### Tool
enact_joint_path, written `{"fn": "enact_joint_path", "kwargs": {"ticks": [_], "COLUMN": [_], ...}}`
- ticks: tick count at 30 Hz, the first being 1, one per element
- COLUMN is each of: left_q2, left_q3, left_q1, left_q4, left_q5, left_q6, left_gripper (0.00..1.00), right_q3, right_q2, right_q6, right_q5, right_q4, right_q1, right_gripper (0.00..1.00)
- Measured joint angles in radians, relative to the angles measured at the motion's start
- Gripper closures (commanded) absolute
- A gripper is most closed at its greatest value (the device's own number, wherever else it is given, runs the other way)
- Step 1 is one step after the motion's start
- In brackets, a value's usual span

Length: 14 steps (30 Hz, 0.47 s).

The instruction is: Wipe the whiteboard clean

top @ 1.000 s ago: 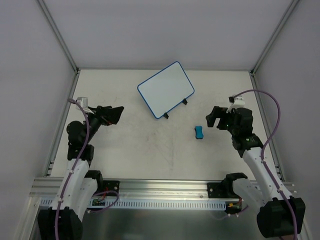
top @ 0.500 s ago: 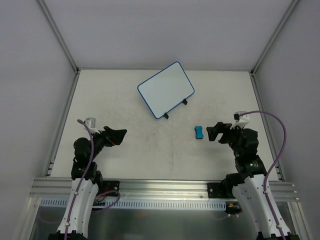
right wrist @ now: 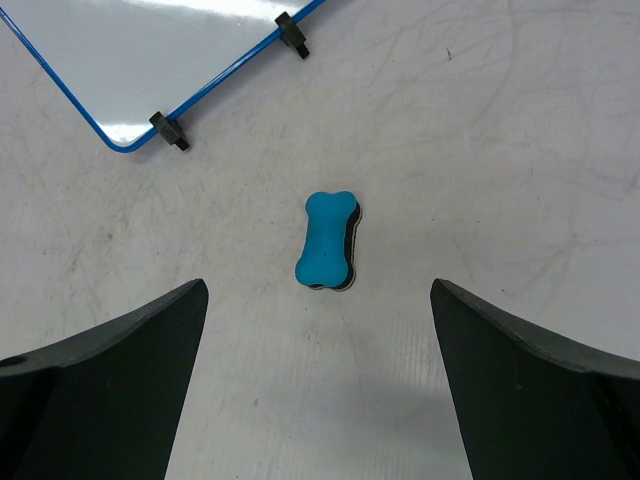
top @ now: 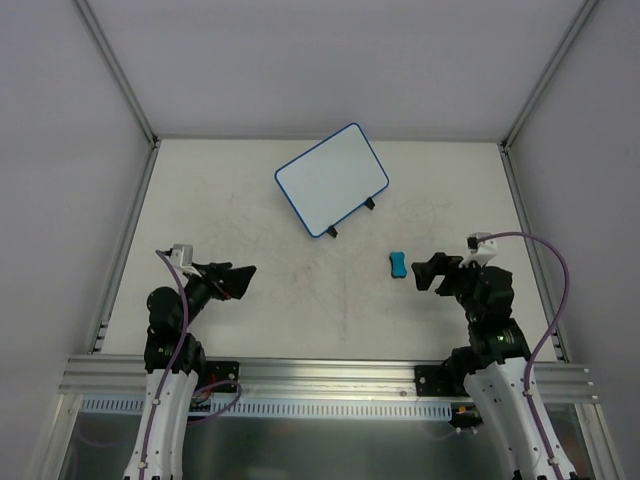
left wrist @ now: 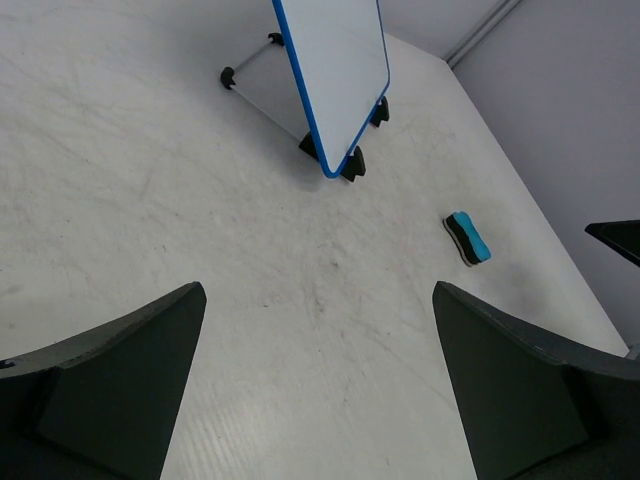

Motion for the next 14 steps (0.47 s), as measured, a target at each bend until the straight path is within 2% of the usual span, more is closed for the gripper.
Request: {"fn": "enact_joint_path", "kwargs": {"ticks": [14], "left_q2": [0.022], "left_q3": [0.000], "left_q1": [0.000], "left_q4": [-0.015], "left_q5": [-0.002], "left_q6": [0.000], "left_gripper": [0.01], "right_q3": [-0.003], "right_q2": [-0.025], "right_q6": [0.020], "right_q5": [0.004], "right_q4": [-0.016], "right_q1": [0.000], "right_gripper": [0.01]}}
